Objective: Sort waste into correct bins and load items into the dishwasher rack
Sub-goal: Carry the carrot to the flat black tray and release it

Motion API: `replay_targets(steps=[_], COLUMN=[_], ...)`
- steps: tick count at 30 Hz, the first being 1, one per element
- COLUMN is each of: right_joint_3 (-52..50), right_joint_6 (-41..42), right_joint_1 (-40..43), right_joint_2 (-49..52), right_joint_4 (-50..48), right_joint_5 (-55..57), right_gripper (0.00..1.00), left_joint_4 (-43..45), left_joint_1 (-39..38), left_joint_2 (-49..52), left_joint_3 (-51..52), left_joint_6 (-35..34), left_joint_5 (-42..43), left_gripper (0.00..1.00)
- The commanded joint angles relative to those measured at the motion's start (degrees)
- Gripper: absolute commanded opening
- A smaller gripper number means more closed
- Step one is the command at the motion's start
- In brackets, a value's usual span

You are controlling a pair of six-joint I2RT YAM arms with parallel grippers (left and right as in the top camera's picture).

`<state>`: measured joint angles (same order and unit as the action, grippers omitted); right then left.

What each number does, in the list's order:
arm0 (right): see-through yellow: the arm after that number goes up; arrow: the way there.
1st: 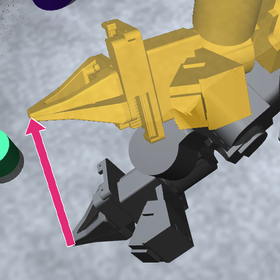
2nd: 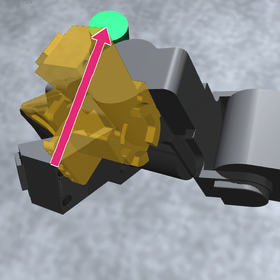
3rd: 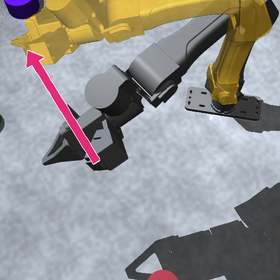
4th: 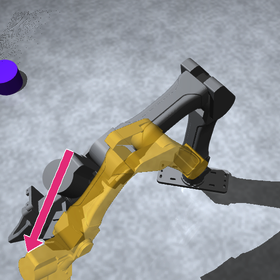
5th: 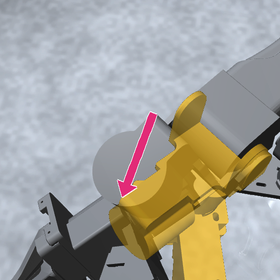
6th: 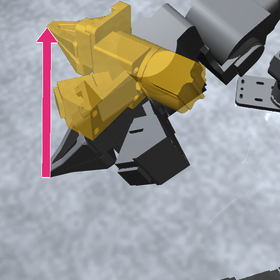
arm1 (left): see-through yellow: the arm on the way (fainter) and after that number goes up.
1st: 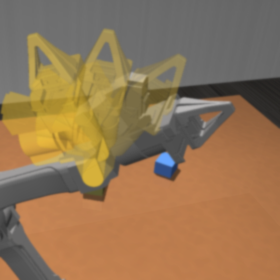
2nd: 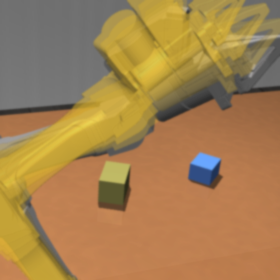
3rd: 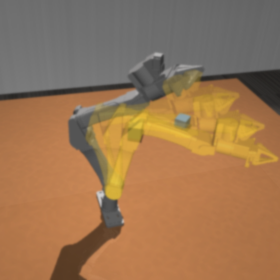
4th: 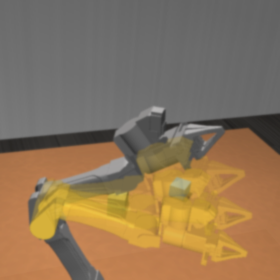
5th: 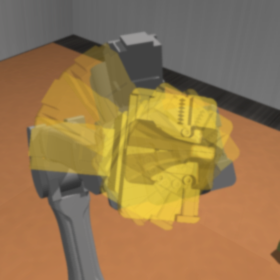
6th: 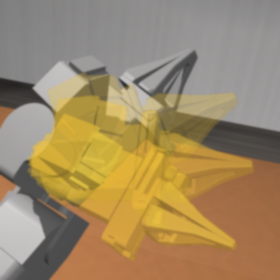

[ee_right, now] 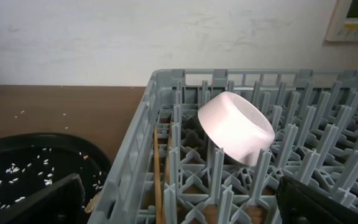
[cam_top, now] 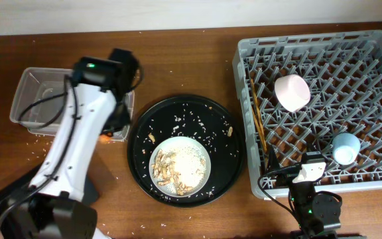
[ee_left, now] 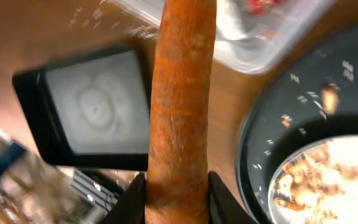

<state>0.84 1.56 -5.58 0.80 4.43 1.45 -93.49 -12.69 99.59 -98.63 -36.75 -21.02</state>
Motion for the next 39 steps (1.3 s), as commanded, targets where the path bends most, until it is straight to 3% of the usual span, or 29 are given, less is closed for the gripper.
replay_targets(steps=[1, 7, 16, 18, 22, 26, 31, 35, 37, 39], right_joint_3=[-0.52, -0.52, -0.52, -0.52, -0.52, -0.52, -0.52, -0.52, -0.52, -0.52], right_joint_6=[0.59, 0.59, 0.61, 0.59, 0.59, 0.59, 0.59, 0.59, 0.59, 0.59], right_joint_1=[0.42, 0.42, 0.42, 0.42, 0.42, 0.42, 0.42, 0.42, 0.42, 0.42], right_joint_2=[-0.44, -0.44, -0.44, -0.44, -0.44, -0.44, -0.44, -0.44, -0.44, -0.44], right_joint_4=[0.07, 0.07, 0.07, 0.07, 0.07, 0.07, 0.07, 0.07, 0.07, 0.07], right_joint_5=[-0.13, -0.13, -0.13, -0.13, -0.13, -0.13, -0.15, -0.13, -0.15, -0.13], right_gripper=[0.98, 0.98, 0.98, 0.98, 0.98, 0.98, 0.98, 0.98, 0.98, 0.98], left_joint_4=[3.74, 13.03, 27.63, 31.52, 32.04, 30.86, 32.09, 35.67, 37.77, 38.47], left_joint_1=[5.31, 17.55, 34.25, 36.76, 40.17, 41.13, 34.42, 19.54, 7.39, 1.97], left_joint_2=[-4.42, -10.05, -12.98, -12.98, -13.05, -14.12, -17.53, -17.77, -17.11, -16.17], left_joint_3=[7.43, 23.41, 37.51, 40.89, 41.92, 39.34, 32.33, 28.50, 28.50, 28.50], left_joint_6=[-7.61, -9.35, -9.53, -9.55, -9.46, -6.49, 5.46, 17.05, 22.23, 24.50], left_joint_5=[0.50, 4.52, 12.09, 12.92, 16.92, 24.72, 40.39, 38.75, 29.53, 26.47], left_gripper=[0.04, 0.03, 0.04, 0.18, 0.57, 0.58, 0.58, 0.66, 0.66, 0.66])
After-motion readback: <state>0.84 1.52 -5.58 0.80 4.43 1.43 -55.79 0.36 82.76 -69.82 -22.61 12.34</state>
